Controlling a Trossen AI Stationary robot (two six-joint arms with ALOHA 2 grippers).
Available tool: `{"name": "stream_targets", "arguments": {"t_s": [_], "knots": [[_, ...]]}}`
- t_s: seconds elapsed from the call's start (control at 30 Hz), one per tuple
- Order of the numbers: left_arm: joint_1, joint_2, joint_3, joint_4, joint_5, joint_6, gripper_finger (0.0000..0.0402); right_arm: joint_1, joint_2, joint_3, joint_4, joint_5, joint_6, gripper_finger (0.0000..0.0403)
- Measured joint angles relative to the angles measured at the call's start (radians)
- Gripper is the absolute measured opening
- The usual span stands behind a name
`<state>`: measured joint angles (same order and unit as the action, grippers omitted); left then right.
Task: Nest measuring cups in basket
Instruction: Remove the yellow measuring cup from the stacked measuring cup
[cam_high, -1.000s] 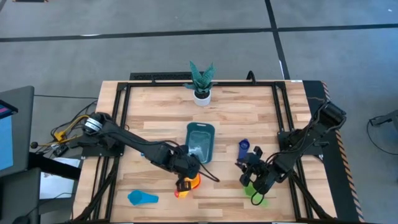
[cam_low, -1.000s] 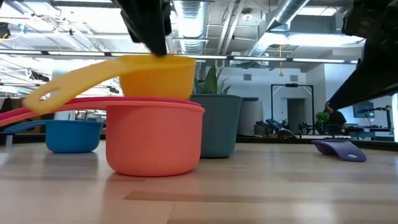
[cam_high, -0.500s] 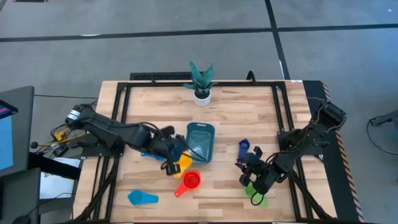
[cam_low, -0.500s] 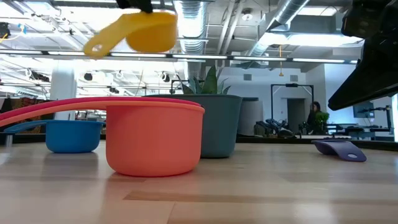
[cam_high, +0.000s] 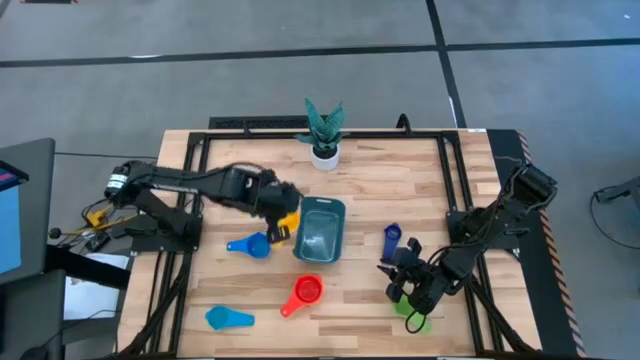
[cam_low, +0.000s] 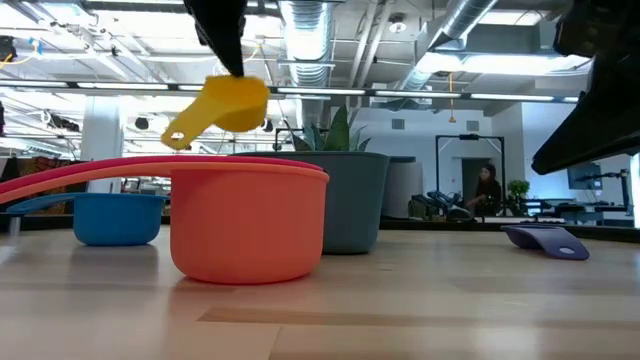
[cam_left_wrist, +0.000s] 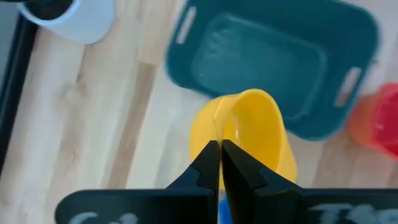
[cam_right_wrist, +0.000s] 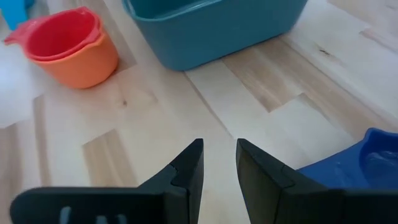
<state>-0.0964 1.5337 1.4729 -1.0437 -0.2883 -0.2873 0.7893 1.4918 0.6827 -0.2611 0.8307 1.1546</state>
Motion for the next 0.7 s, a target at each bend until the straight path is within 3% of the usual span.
{"name": "stream_targets", "arguments": {"t_s": [0.7], "knots": [[0.506, -0.066, -0.247, 0.174, 0.267, 0.285, 0.0000, -0.001, 0.000, 0.000, 0.061, 0.012, -0.003, 0.0119]]}}
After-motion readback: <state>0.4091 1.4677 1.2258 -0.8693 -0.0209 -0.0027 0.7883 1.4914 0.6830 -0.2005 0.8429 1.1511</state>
